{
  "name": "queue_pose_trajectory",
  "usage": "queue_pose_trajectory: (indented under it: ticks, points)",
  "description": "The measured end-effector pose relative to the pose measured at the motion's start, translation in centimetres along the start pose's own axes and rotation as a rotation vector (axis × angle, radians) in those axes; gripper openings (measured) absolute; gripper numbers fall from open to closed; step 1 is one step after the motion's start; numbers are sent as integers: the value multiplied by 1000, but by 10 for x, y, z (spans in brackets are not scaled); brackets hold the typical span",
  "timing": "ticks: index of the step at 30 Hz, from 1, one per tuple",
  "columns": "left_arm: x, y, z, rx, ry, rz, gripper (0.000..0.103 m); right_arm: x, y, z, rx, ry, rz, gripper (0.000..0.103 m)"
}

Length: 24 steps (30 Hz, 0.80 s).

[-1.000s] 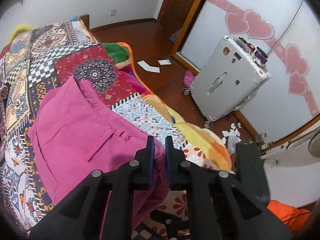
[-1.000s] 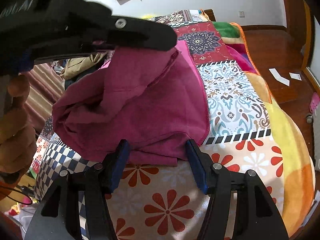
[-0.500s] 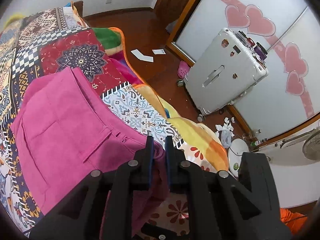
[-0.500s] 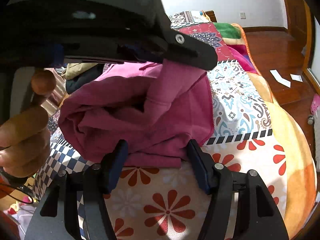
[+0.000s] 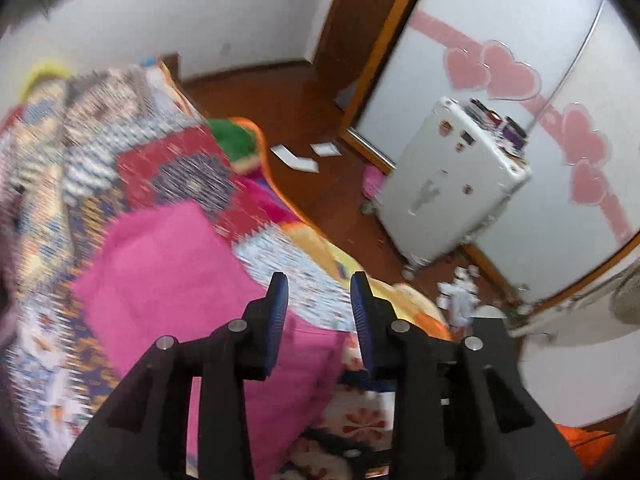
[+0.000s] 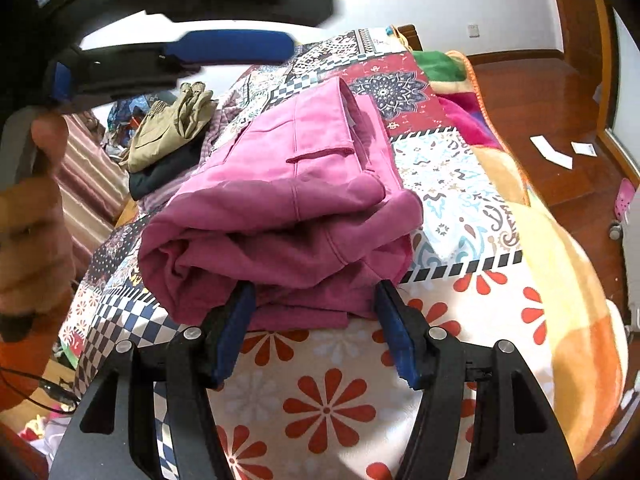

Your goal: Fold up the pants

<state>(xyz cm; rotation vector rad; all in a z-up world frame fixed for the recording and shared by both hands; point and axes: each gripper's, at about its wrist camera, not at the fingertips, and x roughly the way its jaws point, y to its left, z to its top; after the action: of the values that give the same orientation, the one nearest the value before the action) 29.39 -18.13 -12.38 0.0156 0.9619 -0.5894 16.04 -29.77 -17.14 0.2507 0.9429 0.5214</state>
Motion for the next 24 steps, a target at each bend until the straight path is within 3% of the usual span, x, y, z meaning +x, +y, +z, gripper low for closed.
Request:
queue_pose_trajectory:
  ticks: [2, 5, 11, 17, 24]
  points:
    - [-10, 5, -2, 21, -26, 61, 45, -6, 0, 2, 2, -12, -4, 59]
    - [-26, 21, -10, 31, -62, 144, 56, -15, 2, 3, 4, -27, -17, 59]
    - [-32, 66, -42, -4, -21, 290, 61, -26, 3, 6, -5, -46, -60, 59]
    - [-8, 79, -83, -32, 106, 242, 61, -37, 9, 15, -5, -80, -71, 59]
    - [2, 55, -105, 37, 112, 244, 61, -26, 33, 35, -91, -90, -76, 59]
